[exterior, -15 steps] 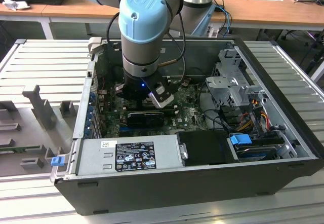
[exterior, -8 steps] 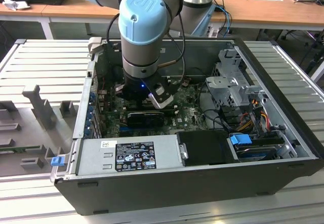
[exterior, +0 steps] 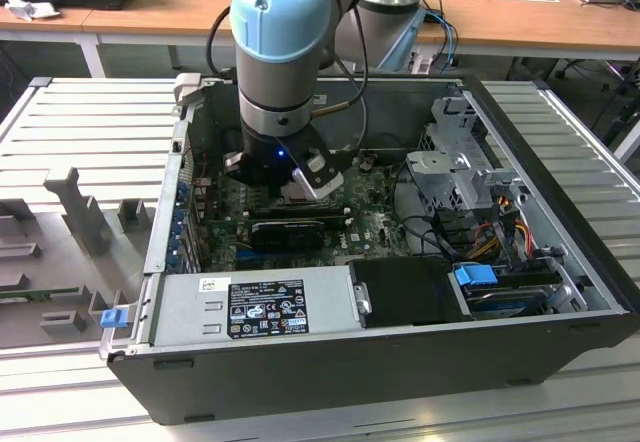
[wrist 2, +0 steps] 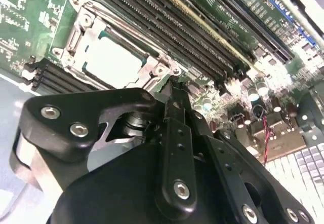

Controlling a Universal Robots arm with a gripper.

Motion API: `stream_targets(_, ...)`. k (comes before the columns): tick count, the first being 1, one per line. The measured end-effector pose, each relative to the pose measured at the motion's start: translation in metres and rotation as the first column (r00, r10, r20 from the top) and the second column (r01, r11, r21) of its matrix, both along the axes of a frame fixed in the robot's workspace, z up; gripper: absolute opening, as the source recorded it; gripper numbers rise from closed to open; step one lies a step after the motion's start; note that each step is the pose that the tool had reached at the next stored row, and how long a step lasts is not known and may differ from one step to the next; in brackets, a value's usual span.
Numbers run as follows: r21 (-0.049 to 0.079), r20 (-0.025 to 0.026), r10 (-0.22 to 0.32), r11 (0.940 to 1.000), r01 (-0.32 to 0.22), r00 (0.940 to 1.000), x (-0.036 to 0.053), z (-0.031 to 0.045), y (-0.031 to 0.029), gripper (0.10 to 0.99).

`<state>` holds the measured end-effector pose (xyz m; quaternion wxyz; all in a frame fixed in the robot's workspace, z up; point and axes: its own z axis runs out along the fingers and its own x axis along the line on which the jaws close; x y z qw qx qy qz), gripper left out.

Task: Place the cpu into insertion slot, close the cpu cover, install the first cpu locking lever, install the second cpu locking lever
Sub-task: 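Install the second cpu locking lever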

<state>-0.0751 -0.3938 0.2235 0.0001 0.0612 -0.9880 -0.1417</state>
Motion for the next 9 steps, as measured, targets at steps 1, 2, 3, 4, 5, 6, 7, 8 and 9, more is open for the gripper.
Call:
stream_targets(1,0.000,0.0000,0.000,1.0000,0.000,1.0000,0.0000,0.0028,0.0000,0.106)
stream_targets(2,0.000,0.0000,0.000,1.0000,0.000,1.0000,0.0000,0.0044,0.0000,0.106)
stream_targets(3,0.000,0.0000,0.000,1.0000,0.000,1.0000,0.0000,0.0066,0.0000,0.106)
stream_targets(4,0.000,0.0000,0.000,1.0000,0.000,1.0000,0.0000,0.0093,0.0000,0.106)
stream_targets(5,0.000,0.0001,0.000,1.0000,0.000,1.0000,0.0000,0.0105,0.0000,0.106)
stream_targets(6,0.000,0.0000,0.000,1.0000,0.000,1.0000,0.0000,0.0124,0.0000,0.106)
stream_targets(7,0.000,0.0001,0.000,1.0000,0.000,1.0000,0.0000,0.0142,0.0000,0.106)
stream_targets(8,0.000,0.0000,0.000,1.0000,0.000,1.0000,0.0000,0.0159,0.0000,0.106)
stream_targets(9,0.001,0.0001,0.000,1.0000,0.000,1.0000,0.0000,0.0169,0.0000,0.106)
